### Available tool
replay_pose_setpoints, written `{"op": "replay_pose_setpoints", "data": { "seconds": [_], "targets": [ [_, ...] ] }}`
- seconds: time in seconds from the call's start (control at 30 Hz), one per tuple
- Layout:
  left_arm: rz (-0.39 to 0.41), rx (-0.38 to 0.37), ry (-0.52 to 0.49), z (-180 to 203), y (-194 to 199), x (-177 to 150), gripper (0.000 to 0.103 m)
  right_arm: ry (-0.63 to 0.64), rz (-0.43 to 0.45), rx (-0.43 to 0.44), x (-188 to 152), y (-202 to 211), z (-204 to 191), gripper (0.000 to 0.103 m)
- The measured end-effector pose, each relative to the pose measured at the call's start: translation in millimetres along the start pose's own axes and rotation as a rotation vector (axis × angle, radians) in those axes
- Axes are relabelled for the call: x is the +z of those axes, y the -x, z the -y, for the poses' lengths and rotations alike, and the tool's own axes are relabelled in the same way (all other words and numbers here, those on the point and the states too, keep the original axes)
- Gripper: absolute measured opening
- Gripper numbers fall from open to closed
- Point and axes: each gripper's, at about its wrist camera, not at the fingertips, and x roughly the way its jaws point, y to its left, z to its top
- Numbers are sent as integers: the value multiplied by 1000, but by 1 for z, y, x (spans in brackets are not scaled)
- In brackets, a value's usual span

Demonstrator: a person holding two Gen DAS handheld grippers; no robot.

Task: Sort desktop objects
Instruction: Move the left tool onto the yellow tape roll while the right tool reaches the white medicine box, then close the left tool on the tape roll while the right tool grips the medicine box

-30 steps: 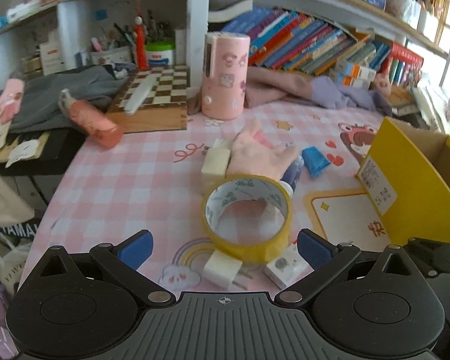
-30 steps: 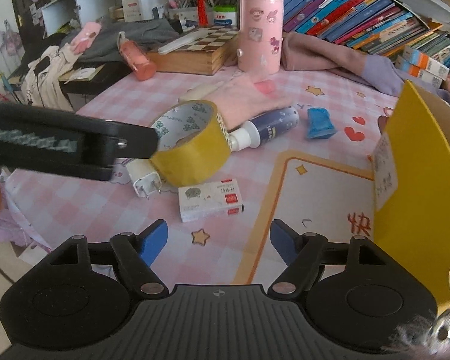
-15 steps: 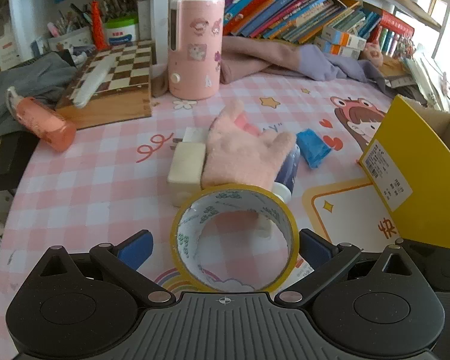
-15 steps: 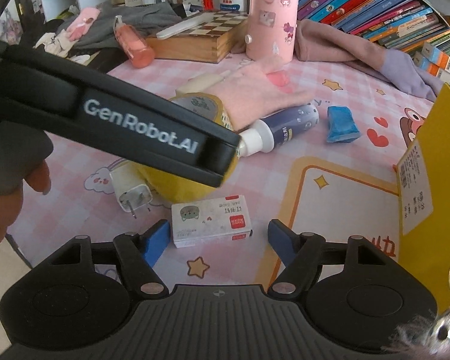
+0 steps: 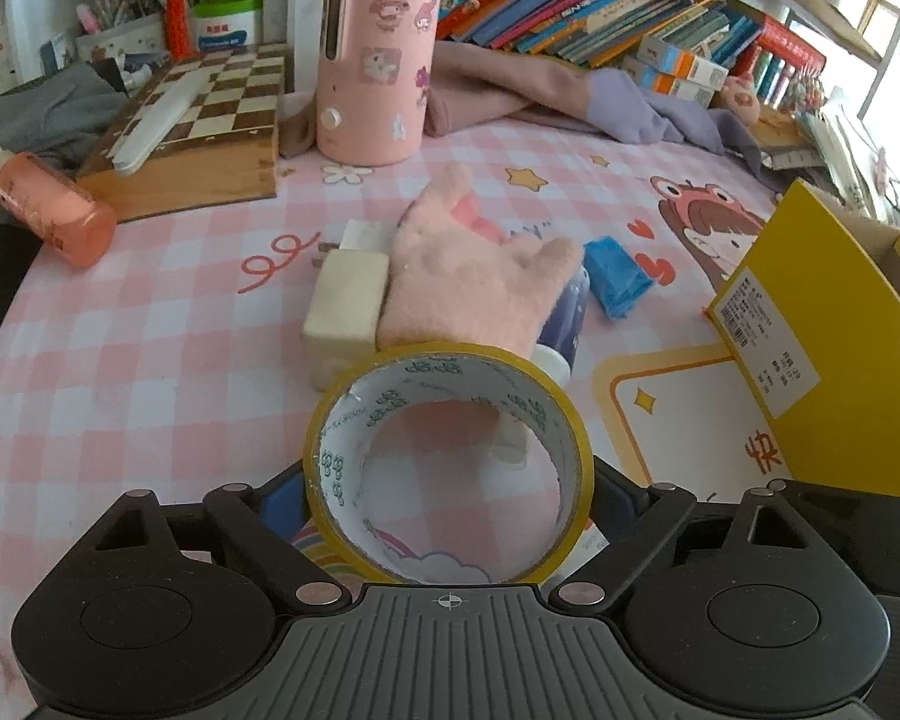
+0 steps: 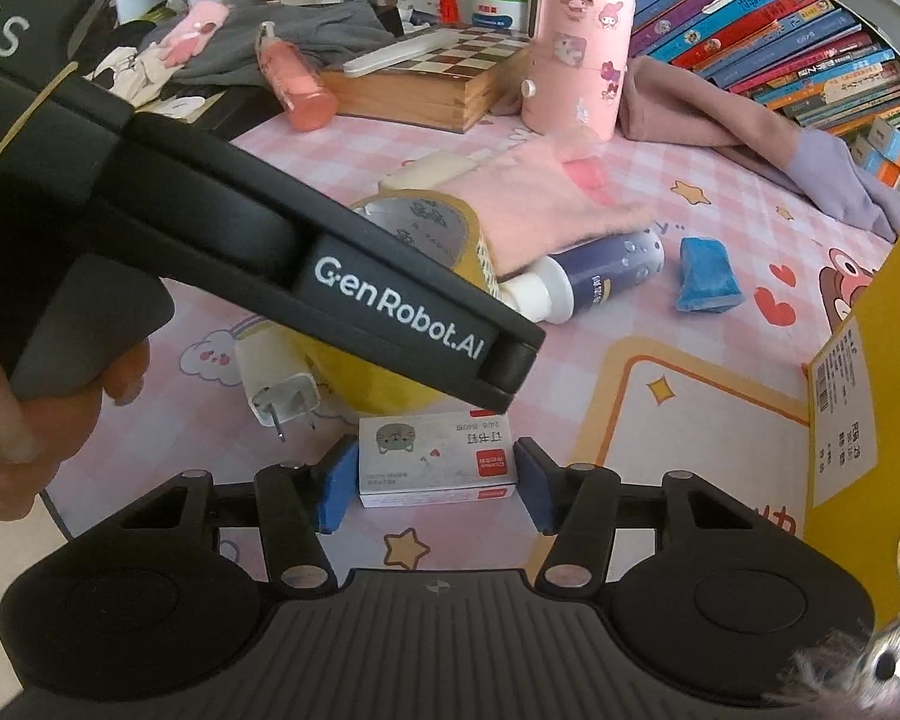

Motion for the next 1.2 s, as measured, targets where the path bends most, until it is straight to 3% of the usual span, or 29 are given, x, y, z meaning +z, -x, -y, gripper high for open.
{"op": "replay_pose_setpoints", "data": {
  "seconds": [0.57,1.2],
  "targets": [
    [165,11,48,1,74,-11,92,-141,83,-100,-5,41,24,52],
    [216,42,101,14,122,-53,92,-110,181,-126,-22,96,15,52]
  ]
}}
